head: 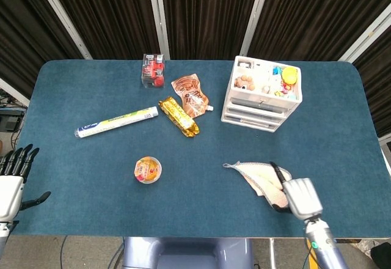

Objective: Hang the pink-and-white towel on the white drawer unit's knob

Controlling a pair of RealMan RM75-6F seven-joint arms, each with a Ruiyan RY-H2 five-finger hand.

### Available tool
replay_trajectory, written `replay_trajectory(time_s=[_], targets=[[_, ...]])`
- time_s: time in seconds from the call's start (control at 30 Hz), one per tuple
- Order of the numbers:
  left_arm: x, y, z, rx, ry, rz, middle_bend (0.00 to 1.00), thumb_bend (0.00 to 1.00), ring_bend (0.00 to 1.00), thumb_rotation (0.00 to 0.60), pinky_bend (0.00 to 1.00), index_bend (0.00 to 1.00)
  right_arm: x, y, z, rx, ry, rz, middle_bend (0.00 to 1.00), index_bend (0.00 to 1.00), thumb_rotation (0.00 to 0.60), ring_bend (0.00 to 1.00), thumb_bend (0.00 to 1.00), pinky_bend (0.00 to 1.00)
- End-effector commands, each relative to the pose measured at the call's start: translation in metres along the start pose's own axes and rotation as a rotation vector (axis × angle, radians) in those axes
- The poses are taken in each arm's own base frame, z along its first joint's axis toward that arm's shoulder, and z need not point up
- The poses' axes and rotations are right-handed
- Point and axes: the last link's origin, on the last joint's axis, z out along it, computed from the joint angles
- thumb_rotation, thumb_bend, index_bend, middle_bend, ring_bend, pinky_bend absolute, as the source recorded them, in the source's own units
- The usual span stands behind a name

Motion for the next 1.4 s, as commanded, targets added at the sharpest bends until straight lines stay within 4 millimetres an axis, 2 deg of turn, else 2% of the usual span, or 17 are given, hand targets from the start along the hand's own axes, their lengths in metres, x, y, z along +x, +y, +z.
replay_trajectory(time_s=[0.03,0.2,0.57,0.7,0.8,0.97,1.03,1.17,1.4], targets=[[0.0,0.0,0.0,-0.001,-0.002,-0.004,0.0,0.0,0.0,0.6,0.0,0.0,-0.016,-0.025,0.021,-0.015,-0.051,0.018,0.87,0.08,0.6,0.86,0.0,0.88],[0.0,0.0,0.0,-0.004,-0.005,-0.008,0.0,0.0,0.0,0.6,0.0,0.0,-0.028,-0.029,0.035,-0.078,-0.081,0.028,0.9,0.13,0.6,0.88,0.0,0.89],[0.0,0.0,0.0,0.004,-0.01,-0.009,0.0,0.0,0.0,0.6,0.0,0.0,-0.049,-0.022,0.055,-0.165,-0.124,0.033,0.92,0.21,0.6,0.9,0.01,0.9],[-0.001,0.0,0.001,0.008,-0.011,-0.011,0.0,0.0,0.0,0.6,0.0,0.0,-0.051,-0.023,0.063,-0.178,-0.116,0.042,0.93,0.32,0.6,0.91,0.11,0.9],[-0.001,0.0,0.001,0.01,-0.012,-0.013,0.0,0.0,0.0,0.6,0.0,0.0,-0.052,-0.023,0.067,-0.183,-0.099,0.051,0.94,0.46,0.6,0.92,0.24,0.9],[-0.001,0.0,0.002,0.011,-0.012,-0.013,0.0,0.0,0.0,0.6,0.0,0.0,-0.052,-0.024,0.068,-0.176,-0.088,0.06,0.96,0.66,0.6,0.93,0.33,0.92],[-0.001,0.0,0.001,0.011,-0.012,-0.014,0.0,0.0,0.0,0.6,0.0,0.0,-0.049,-0.027,0.068,-0.157,-0.067,0.074,0.97,0.72,0.6,0.94,0.35,0.93],[-0.001,0.0,0.001,0.011,-0.012,-0.014,0.0,0.0,0.0,0.6,0.0,0.0,-0.038,-0.036,0.065,-0.107,-0.015,0.126,0.99,0.78,0.6,0.96,0.37,0.94],[0.0,0.0,0.002,0.013,-0.01,-0.018,0.0,0.0,0.0,0.6,0.0,0.0,0.003,-0.048,0.067,-0.05,0.106,0.232,1.0,0.84,0.6,0.98,0.39,0.95]])
